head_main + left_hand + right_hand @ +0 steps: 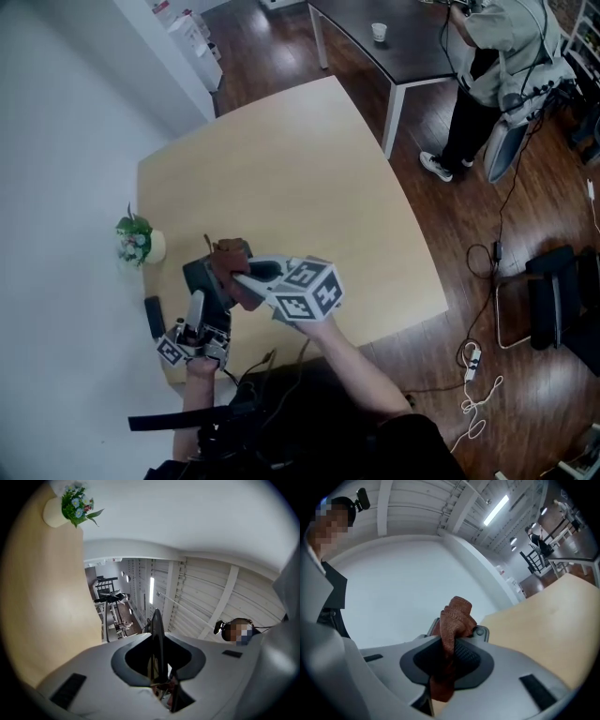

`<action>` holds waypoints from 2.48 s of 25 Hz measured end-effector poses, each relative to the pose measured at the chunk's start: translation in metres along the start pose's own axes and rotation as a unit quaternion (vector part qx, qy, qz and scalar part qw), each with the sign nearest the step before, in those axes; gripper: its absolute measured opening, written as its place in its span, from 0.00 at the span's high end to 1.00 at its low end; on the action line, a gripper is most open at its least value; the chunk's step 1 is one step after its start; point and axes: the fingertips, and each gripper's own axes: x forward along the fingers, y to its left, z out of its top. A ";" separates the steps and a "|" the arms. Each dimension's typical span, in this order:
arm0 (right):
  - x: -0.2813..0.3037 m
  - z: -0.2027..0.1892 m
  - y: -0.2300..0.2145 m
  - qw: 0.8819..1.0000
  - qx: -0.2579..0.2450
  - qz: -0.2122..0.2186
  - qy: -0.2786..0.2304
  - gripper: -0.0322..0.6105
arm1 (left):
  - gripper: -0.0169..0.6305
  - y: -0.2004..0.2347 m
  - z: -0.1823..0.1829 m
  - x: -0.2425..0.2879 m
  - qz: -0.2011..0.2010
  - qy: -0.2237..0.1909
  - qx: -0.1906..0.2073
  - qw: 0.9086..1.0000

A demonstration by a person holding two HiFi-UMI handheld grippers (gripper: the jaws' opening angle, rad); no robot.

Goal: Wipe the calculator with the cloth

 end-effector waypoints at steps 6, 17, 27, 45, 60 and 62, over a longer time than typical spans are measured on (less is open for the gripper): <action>-0.017 -0.016 -0.058 0.997 0.017 -0.069 0.015 0.84 | 0.86 -0.002 0.008 -0.012 -0.007 -0.021 -0.014 1.000; -0.045 0.000 -0.011 0.998 0.040 -0.029 -0.037 0.85 | 0.88 0.010 0.035 -0.017 0.004 -0.087 -0.028 0.996; 0.002 -0.025 0.026 1.000 0.000 0.000 -0.003 0.84 | 0.86 -0.003 0.033 -0.005 -0.021 -0.118 -0.052 0.991; -0.027 0.004 0.038 0.999 0.011 0.012 -0.040 0.85 | 0.88 0.009 0.033 -0.013 -0.006 -0.118 -0.048 0.992; -0.070 -0.012 -0.069 0.985 -0.024 -0.168 0.016 0.85 | 0.88 0.005 0.020 -0.014 -0.005 -0.097 -0.057 0.994; -0.063 0.013 -0.047 0.984 -0.086 -0.155 0.006 0.85 | 0.88 0.009 0.018 -0.015 0.004 -0.092 -0.057 0.994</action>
